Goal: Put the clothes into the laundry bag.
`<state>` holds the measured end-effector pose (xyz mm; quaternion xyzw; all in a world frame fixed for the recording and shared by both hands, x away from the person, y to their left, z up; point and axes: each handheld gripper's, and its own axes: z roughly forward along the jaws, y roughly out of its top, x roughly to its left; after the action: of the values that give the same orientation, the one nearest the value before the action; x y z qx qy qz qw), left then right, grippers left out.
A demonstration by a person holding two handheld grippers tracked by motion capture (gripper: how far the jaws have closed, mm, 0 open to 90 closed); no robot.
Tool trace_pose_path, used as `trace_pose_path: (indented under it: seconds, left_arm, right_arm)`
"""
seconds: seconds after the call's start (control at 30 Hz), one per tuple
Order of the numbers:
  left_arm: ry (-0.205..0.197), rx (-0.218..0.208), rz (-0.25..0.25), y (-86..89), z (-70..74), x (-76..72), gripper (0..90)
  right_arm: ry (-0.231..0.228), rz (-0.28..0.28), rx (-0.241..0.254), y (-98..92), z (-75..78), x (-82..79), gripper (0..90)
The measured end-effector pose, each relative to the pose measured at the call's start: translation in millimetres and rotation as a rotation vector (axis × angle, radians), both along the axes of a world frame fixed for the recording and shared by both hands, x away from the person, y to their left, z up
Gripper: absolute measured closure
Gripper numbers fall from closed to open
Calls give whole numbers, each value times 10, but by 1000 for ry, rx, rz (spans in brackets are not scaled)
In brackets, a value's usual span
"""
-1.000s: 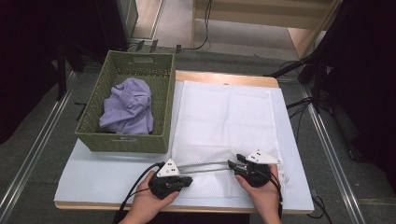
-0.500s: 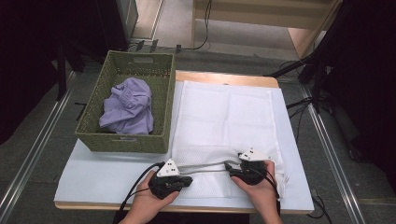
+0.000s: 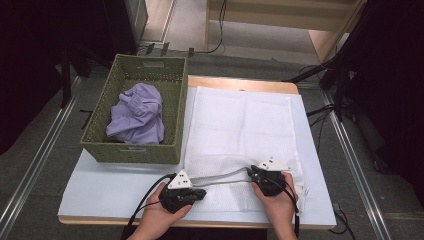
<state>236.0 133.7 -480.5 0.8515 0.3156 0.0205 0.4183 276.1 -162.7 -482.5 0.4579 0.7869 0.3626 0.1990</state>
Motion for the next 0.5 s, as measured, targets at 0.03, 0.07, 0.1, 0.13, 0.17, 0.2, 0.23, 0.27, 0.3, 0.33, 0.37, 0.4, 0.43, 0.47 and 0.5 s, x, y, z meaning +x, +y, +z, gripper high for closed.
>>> trace_pose_path:
  seconds: [0.03,0.07,0.1,0.13,0.17,0.2,0.23,0.27,0.3,0.33,0.37,0.4,0.43,0.47,0.5]
  left_arm:
    - [-1,1,-1,1,0,1,875]
    - [0,0,1,0,0,-1,875]
    - [0,0,1,0,0,-1,875]
    - [0,0,0,2,0,0,875]
    - [0,0,-1,2,0,1,875]
    - [0,0,-1,3,0,1,875]
    - [0,0,0,2,-1,0,875]
    - [-2,-2,1,0,-2,-3,874]
    - [-3,-1,0,0,-2,-4,873]
    - [-5,-4,-1,-1,-4,-5,873]
    - [-4,0,0,-1,-1,-6,872]
    - [-5,-3,0,-2,-3,-6,872]
    - [-4,-1,0,-1,-2,-5,872]
    - [-3,-2,-1,0,-2,-2,872]
    - [-2,-2,0,-1,-2,-2,872]
  right_arm:
    - [-13,1,9,6,17,-5,882]
    - [-38,-1,31,5,46,-20,893]
    - [-38,-1,31,5,46,-20,893]
    - [-100,40,123,5,167,-87,898]
    - [-112,56,140,6,203,-111,897]
    - [-116,72,162,8,232,-137,897]
    - [-118,98,204,4,259,-171,897]
    - [-119,121,239,0,274,-210,896]
    - [-125,129,240,2,284,-259,894]
    - [-128,127,235,0,286,-285,893]
    - [-126,126,235,-14,284,-311,890]
    - [-116,115,232,-27,270,-316,885]
    - [-99,95,221,-39,245,-312,876]
    - [-88,81,207,-44,219,-300,868]
    - [-66,63,182,-52,170,-278,862]
